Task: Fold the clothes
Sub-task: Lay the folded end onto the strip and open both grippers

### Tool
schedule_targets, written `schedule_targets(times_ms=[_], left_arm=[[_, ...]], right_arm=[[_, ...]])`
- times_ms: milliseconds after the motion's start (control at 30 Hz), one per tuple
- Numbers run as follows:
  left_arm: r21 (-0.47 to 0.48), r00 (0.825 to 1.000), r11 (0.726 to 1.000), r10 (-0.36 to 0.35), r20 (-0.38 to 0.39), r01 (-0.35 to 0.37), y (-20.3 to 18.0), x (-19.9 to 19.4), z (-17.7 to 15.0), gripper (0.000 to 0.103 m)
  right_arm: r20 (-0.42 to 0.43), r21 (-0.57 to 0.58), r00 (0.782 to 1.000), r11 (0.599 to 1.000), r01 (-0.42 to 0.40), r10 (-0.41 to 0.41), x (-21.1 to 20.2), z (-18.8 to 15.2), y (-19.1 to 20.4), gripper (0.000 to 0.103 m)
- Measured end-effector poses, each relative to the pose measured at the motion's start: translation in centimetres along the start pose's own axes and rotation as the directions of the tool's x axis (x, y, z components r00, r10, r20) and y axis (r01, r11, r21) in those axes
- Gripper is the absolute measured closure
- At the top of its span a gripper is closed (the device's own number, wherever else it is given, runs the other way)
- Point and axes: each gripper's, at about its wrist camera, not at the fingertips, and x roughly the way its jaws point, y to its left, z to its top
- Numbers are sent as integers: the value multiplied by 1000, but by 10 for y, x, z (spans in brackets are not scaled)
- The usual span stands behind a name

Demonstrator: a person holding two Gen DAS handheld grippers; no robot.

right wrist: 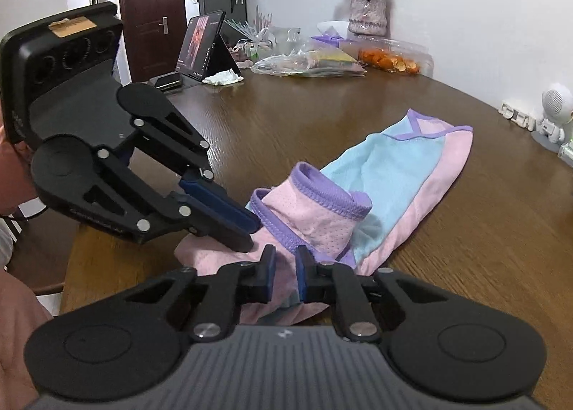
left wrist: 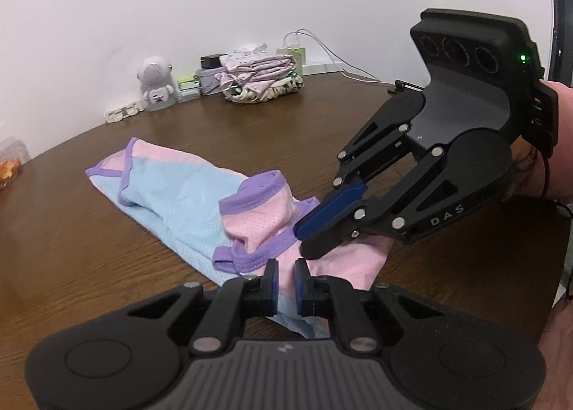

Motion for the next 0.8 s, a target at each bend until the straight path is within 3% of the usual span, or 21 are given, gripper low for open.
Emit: schedule_targets(times_ms=[100,200,367,567,633,800], left_arm=[[-5,1000,1000,0,9,0,-1,-3,-1,94],[-10,998,1000,-12,60,13,0,-15,5,91],[4,994,1000,16,104,-17,2,-13,24,91],[-53,996,995,81,31,-79,18,20,27,92],[-77,998,995,70,9,-69,22,26,22,92],[-114,999,993,42,15,-40,32,26,19,91]], right_arm=[[5,27,1000,999,-19,19,-2,-4,-4,91],[65,67,997,997,-48,43,-21,-3,-5,89],[127,43,991,998,47,-52,-35,7,-1,87],[60,80,993,992,97,-102,8,21,-15,88],[23,97,995,991,95,-98,20,18,-19,88],[21,121,996,989,81,-84,24,16,-24,88]])
